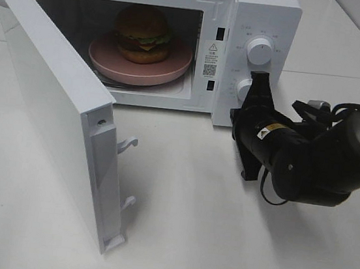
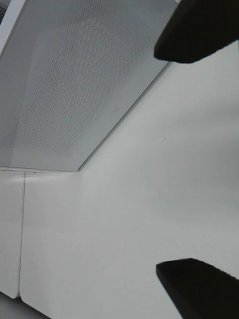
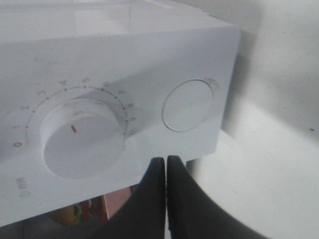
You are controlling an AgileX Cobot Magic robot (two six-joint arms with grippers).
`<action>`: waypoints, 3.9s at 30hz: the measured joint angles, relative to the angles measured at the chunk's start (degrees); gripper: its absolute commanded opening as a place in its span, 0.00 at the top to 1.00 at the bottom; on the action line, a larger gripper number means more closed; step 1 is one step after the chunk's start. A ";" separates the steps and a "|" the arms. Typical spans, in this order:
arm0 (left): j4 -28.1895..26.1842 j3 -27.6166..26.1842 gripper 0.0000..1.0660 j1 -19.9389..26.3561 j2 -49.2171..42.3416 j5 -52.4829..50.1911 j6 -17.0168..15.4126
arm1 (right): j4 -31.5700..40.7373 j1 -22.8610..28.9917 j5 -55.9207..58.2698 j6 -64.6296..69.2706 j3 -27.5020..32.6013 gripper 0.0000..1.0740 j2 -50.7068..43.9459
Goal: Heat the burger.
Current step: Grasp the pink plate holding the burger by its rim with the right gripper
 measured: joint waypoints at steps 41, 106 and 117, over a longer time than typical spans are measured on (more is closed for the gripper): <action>0.00 0.00 0.06 0.00 0.00 0.00 0.00 | -0.57 -0.17 55.86 -65.66 3.50 0.91 -36.55; 0.00 0.00 0.06 0.00 0.00 0.00 0.00 | -41.37 -0.29 92.59 -134.13 -19.48 0.40 -36.90; 0.00 0.00 0.06 0.00 0.00 0.00 0.00 | -43.54 -0.29 89.78 -134.13 -19.48 0.12 -36.90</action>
